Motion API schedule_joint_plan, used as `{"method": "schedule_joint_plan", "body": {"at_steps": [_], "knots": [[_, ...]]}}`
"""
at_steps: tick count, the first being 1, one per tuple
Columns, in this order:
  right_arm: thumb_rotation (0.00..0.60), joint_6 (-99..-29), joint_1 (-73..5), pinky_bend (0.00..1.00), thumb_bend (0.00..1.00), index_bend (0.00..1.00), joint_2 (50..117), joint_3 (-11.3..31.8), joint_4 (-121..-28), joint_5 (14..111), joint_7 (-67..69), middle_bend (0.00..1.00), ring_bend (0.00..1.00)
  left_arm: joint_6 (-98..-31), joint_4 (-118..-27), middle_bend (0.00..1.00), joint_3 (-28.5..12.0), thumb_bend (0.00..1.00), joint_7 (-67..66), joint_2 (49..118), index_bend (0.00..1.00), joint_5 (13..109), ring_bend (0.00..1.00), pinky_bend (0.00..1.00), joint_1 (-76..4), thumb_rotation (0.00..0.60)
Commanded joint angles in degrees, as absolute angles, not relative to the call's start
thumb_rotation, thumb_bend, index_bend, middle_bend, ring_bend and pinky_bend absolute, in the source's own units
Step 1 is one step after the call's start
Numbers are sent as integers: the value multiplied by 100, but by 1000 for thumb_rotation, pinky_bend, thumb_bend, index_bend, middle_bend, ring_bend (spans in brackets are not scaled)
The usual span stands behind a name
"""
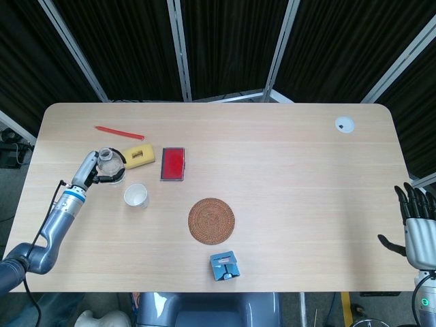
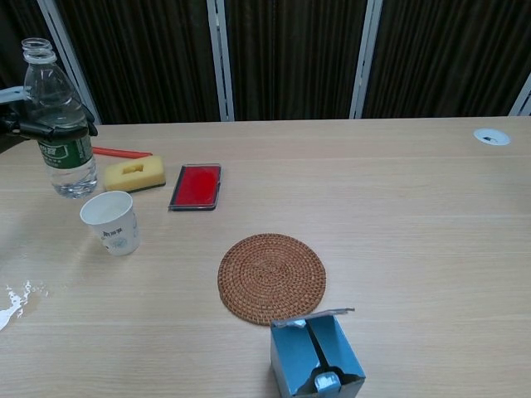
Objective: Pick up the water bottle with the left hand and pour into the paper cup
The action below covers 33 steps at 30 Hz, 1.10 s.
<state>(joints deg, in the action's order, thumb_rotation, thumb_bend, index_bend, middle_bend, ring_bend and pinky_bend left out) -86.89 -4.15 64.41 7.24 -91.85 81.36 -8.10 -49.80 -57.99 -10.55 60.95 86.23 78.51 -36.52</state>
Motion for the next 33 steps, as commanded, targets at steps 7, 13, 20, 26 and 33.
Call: {"method": "schedule_joint_plan", "body": {"at_steps": [7, 13, 20, 26, 33], "knots": [[600, -8674, -422, 0, 0, 0, 6463, 710, -9182, 8140, -858, 0, 0, -5023, -5351, 449, -1209, 617, 6359, 9061, 593, 7603, 281, 306, -3594, 600], [600, -8635, -442, 0, 0, 0, 6492, 713, -9161, 8109, -912, 0, 0, -4817, -5032, 449, -1204, 616, 6579, 9279, 592, 7536, 281, 306, -3607, 600], [600, -8582, -458, 0, 0, 0, 6517, 717, -9122, 8056, -932, 0, 0, -4706, -4508, 450, -1171, 606, 6805, 9640, 587, 7521, 281, 304, -3583, 600], [600, -8549, -472, 0, 0, 0, 6533, 722, -9095, 8025, -940, 0, 0, -4725, -4112, 450, -1157, 590, 6877, 9960, 584, 7545, 281, 303, -3581, 600], [600, -8528, -480, 0, 0, 0, 6532, 733, -9065, 7997, -918, 0, 0, -4867, -3838, 431, -1123, 537, 6952, 10172, 538, 7651, 264, 290, -3574, 600]]}}
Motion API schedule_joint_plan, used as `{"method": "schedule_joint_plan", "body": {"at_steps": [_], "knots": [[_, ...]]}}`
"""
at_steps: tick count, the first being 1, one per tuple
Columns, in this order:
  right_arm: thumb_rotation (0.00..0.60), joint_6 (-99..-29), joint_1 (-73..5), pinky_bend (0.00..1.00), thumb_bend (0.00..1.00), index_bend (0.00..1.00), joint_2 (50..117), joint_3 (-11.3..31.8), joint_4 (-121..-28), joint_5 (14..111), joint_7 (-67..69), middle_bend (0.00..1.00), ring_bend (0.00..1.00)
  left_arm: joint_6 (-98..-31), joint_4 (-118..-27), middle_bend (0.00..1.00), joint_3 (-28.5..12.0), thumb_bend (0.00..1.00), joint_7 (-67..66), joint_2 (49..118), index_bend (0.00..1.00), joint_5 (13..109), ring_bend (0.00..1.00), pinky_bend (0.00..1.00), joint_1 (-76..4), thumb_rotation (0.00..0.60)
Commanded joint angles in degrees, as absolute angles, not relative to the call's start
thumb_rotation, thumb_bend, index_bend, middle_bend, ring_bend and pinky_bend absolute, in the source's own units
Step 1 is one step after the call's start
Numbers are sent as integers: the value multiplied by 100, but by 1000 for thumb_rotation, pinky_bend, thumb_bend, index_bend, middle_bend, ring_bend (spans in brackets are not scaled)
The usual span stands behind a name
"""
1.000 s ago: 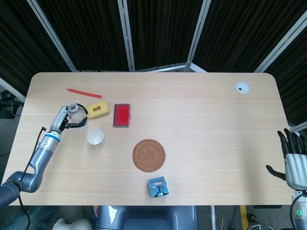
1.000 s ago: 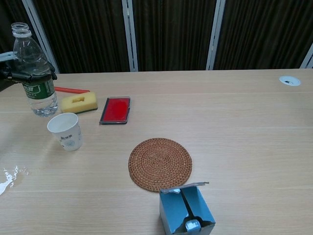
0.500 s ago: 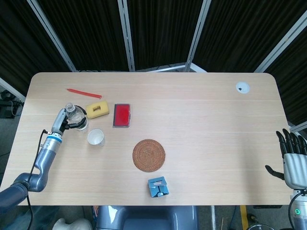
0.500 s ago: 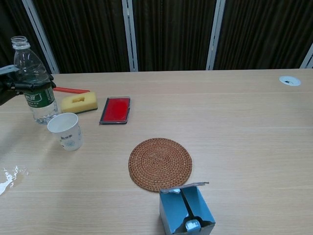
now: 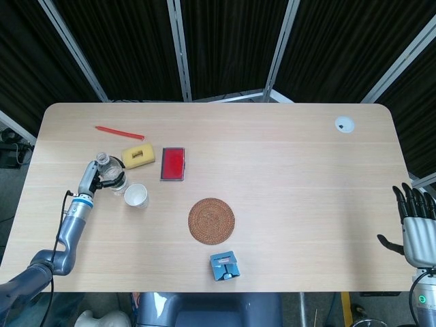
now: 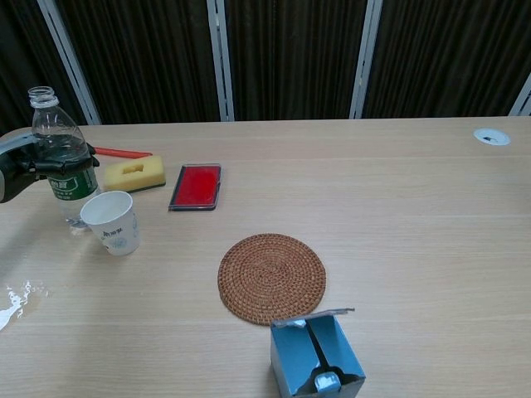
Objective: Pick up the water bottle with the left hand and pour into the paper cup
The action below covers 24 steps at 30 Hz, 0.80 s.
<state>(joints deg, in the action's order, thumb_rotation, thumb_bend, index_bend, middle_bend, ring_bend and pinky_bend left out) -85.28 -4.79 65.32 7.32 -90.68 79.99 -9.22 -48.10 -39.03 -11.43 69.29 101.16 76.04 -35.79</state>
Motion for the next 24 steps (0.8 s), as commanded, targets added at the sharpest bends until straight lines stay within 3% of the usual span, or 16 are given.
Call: {"method": "schedule_joint_plan", "body": {"at_steps": [1, 6, 11, 18, 24], "knots": [[600, -8526, -480, 0, 0, 0, 6532, 733, -9065, 7996, -915, 0, 0, -4887, -3817, 422, -1115, 521, 6977, 10190, 530, 7669, 258, 286, -3569, 600], [600, -8516, -482, 0, 0, 0, 6528, 726, -9070, 7998, -914, 0, 0, -4946, -3670, 326, -1064, 385, 7091, 10283, 412, 7758, 203, 209, -3553, 600], [600, -8532, -476, 0, 0, 0, 6519, 725, -9086, 8004, -910, 0, 0, -4952, -3575, 257, -1023, 339, 7156, 10324, 337, 7817, 152, 164, -3544, 600], [600, -8543, -473, 0, 0, 0, 6510, 722, -9096, 8013, -896, 0, 0, -4899, -3586, 46, -890, 183, 7281, 10247, 94, 7963, 6, 53, -3537, 600], [600, -8560, -466, 0, 0, 0, 6500, 712, -9113, 8039, -884, 0, 0, -4902, -3633, 0, -866, 167, 7346, 10198, 7, 7983, 0, 2, -3512, 600]]}}
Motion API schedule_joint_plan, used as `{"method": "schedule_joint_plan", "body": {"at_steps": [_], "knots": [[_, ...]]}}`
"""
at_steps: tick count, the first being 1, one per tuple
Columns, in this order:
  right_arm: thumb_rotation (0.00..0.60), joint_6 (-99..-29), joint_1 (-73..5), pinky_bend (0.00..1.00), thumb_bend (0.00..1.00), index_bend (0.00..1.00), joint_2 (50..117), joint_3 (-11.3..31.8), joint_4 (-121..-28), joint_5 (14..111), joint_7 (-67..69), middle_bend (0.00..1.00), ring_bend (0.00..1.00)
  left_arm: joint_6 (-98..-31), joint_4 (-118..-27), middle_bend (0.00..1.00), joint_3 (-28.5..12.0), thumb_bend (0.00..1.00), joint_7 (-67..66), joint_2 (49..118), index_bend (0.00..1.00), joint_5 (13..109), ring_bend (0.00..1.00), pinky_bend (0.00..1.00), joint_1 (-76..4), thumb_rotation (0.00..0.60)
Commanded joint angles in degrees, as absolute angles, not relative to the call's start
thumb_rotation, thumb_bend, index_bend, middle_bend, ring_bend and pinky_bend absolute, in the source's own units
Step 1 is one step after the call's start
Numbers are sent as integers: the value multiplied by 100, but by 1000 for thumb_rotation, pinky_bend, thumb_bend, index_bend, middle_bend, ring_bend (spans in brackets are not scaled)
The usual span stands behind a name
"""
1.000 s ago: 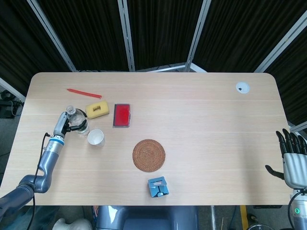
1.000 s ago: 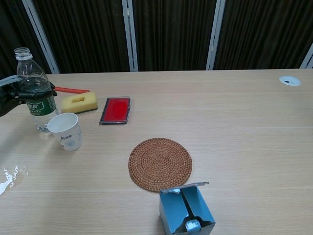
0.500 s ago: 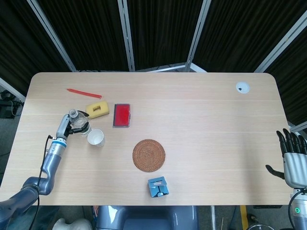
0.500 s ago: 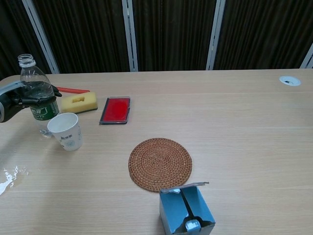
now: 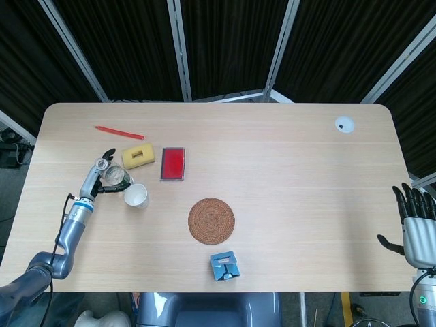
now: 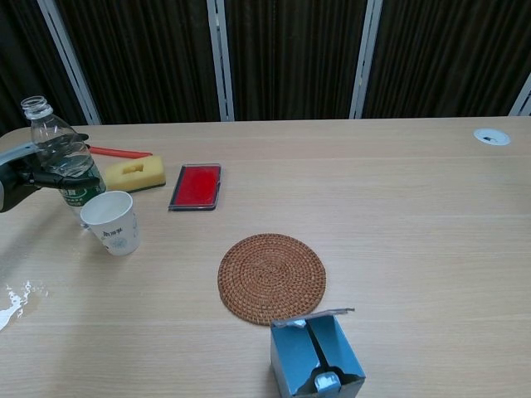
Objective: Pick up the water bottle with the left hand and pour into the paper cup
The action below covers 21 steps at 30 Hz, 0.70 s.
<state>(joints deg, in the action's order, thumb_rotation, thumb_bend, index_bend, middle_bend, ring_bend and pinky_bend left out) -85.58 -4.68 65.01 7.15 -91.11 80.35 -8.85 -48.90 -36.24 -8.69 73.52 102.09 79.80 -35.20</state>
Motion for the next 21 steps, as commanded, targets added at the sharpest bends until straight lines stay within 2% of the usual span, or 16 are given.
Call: {"method": "schedule_joint_plan", "body": {"at_steps": [1, 10, 17, 21], "knots": [[600, -8564, -464, 0, 0, 0, 6498, 712, -9116, 8041, -880, 0, 0, -4908, -3643, 0, -860, 165, 7347, 10186, 2, 7990, 0, 0, -3508, 600], [600, -8577, -455, 0, 0, 0, 6472, 699, -9144, 8076, -831, 0, 0, -4789, -3999, 0, -579, 110, 7280, 9739, 0, 8229, 0, 0, -3468, 600], [600, -8625, -437, 0, 0, 0, 6429, 685, -9207, 8147, -760, 0, 0, -5079, -4661, 0, -642, 108, 7137, 9224, 0, 8199, 0, 0, -3347, 600], [600, -8638, -426, 0, 0, 0, 6387, 676, -9262, 8179, -689, 0, 0, -5013, -5234, 0, -609, 106, 6920, 8790, 0, 8146, 0, 0, -3275, 600]]}}
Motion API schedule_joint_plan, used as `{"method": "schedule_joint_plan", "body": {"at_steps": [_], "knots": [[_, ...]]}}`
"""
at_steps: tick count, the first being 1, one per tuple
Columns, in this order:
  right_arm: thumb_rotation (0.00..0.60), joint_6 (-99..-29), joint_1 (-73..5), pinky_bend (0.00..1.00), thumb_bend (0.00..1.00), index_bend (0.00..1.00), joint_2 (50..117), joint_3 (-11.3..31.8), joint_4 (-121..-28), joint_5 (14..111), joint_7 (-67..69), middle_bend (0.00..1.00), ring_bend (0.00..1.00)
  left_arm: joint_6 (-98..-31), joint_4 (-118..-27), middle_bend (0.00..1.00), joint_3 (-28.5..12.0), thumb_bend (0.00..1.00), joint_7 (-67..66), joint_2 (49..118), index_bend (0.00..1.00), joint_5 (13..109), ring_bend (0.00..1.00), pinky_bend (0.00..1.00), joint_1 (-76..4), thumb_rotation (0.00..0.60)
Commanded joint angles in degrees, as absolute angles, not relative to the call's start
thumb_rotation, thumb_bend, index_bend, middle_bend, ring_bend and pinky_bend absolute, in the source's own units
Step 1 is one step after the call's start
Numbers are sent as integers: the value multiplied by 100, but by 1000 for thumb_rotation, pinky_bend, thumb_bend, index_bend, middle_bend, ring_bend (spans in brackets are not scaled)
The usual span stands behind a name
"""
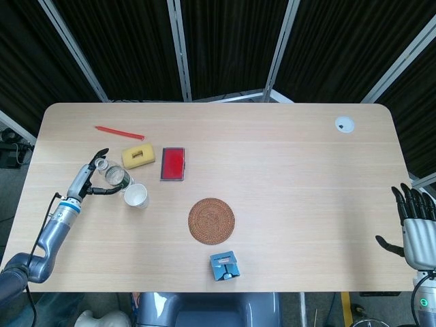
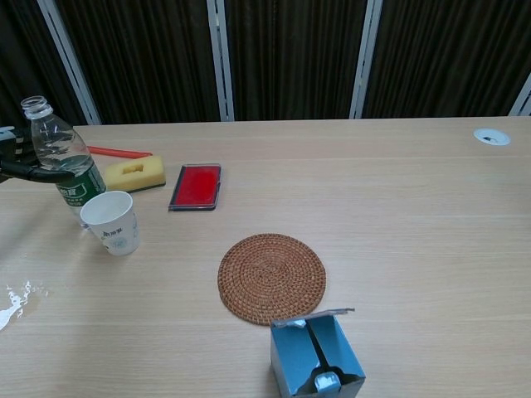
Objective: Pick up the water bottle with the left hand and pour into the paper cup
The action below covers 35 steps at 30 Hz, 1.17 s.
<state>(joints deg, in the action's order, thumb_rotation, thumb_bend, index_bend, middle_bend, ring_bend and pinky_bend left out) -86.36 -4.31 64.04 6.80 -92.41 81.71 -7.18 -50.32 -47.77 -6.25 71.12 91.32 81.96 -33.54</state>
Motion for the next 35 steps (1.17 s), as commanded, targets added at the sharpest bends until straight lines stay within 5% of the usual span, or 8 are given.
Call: {"method": "schedule_joint_plan", "body": {"at_steps": [1, 6, 17, 23, 35], "knots": [[600, -8634, -424, 0, 0, 0, 6375, 673, -9274, 8185, -662, 0, 0, -4991, -5390, 0, -591, 104, 6847, 8664, 0, 8131, 0, 0, -3250, 600], [600, -8604, -418, 0, 0, 0, 6295, 637, -9288, 8255, -466, 0, 0, -5199, -6249, 0, -579, 93, 6211, 7936, 0, 7971, 0, 0, -2985, 600], [600, -8765, -355, 0, 0, 0, 6108, 567, -9422, 8551, -75, 0, 0, -7274, -7920, 0, -830, 95, 3672, 6933, 0, 7820, 0, 0, -2074, 600], [600, -8801, -334, 0, 0, 0, 6012, 563, -9445, 8598, 99, 0, 0, -8252, -8685, 0, -632, 96, 1971, 6629, 0, 8013, 0, 0, -1550, 600], [600, -8908, -301, 0, 0, 0, 6010, 556, -9379, 8677, 106, 0, 0, -8989, -10061, 0, -90, 97, -906, 6539, 0, 8180, 0, 0, -925, 600]]}}
